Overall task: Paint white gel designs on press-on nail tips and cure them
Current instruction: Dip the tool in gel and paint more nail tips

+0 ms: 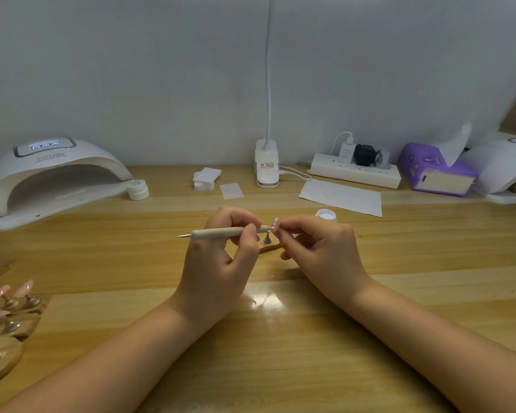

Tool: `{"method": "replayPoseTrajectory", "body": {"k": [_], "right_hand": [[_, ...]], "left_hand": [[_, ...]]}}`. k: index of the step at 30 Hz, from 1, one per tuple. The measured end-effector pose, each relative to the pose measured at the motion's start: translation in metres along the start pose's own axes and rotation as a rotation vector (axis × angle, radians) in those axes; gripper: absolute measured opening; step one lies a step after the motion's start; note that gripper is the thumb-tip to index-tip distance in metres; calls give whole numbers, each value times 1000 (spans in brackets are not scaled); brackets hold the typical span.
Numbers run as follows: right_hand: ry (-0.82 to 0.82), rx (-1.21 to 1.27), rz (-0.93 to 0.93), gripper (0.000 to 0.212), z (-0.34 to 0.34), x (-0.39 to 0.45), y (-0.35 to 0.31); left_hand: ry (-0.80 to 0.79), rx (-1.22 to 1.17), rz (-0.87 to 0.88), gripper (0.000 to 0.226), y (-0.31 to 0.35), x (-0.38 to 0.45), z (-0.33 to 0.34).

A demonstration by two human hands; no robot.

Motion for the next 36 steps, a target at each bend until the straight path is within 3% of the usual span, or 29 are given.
{"method": "replayPoseTrajectory", "body": {"k": [14, 21, 30, 36], "right_hand": [[3, -10, -3, 15, 0, 1, 0], [18, 20, 38, 13, 0, 1, 2], [25, 12, 21, 13, 0, 2, 2], [14, -12, -2, 15, -1, 1, 0]], "left_hand": [[1, 21, 17, 10, -2, 0, 0], [97, -94, 29, 12, 3, 4, -3], [114, 45, 68, 19, 6, 9, -6], [39, 126, 122, 13, 3, 7, -3]]}}
Point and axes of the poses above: each hand's wrist, its own x-axis towards the middle knuckle, its own z-axis out of the palm, y = z × x, the point moved 1 cm from there along x, towards the middle knuckle, and after that the axes turned 3 degrees about -y, right-handed, at the moved point
